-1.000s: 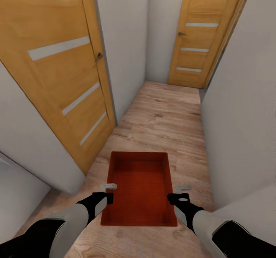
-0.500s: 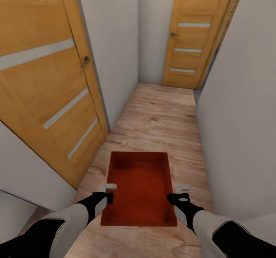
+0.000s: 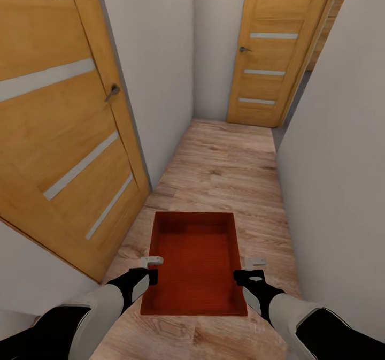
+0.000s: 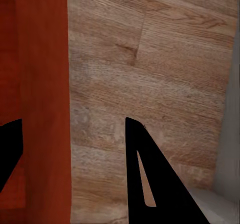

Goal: Move the two storage containers from the living room to the garage. In the garage, place one container on the floor and stack the other container on top of it (either order is fine).

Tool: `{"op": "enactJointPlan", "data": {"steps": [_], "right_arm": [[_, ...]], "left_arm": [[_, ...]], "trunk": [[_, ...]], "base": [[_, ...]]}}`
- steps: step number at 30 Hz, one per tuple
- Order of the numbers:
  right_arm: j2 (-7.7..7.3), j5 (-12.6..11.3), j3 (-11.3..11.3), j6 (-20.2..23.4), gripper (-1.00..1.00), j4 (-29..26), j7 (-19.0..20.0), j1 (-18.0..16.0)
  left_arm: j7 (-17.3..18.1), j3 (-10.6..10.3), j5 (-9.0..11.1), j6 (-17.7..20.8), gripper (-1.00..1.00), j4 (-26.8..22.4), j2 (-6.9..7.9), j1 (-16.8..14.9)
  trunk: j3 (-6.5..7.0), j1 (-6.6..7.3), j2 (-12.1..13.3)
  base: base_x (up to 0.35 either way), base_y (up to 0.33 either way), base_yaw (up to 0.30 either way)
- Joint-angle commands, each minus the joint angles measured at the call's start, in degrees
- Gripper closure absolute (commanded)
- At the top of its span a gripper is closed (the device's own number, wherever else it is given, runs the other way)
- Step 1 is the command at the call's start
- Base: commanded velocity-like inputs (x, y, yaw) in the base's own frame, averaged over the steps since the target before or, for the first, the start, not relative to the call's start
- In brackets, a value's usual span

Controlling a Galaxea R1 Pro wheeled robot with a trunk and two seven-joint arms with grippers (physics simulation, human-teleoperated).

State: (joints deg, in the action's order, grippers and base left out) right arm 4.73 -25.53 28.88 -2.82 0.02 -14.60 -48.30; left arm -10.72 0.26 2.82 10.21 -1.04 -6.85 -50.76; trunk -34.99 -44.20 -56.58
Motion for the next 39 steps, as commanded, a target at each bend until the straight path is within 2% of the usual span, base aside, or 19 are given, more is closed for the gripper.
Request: {"op": "enactJointPlan", "data": {"steps": [1,17,39], "right_arm": [[0.03,-0.66,0.4,-0.26,1.0,0.07,-0.28,-0.04],[0.22,-0.66,0.4,-0.26,1.0,0.07,-0.51,-0.04],[0.14,-0.66,0.4,-0.34,1.0,0.07,-0.51,-0.04]], "left_arm": [[-0.35,-0.69,0.08,0.34,1.0,-0.1,-0.01,0.0],[-0.35,-0.69,0.08,0.34,1.0,-0.1,-0.01,0.0],[-0.36,-0.69,0.08,0.43,1.0,-0.1,-0.01,-0.01]], "trunk": [[-0.04,-0.04,-0.03],[-0.04,-0.04,-0.03],[-0.04,-0.04,-0.03]], "base": [[0.322,0.0,-0.019],[0.322,0.0,-0.19],[0.322,0.0,-0.006]]}}
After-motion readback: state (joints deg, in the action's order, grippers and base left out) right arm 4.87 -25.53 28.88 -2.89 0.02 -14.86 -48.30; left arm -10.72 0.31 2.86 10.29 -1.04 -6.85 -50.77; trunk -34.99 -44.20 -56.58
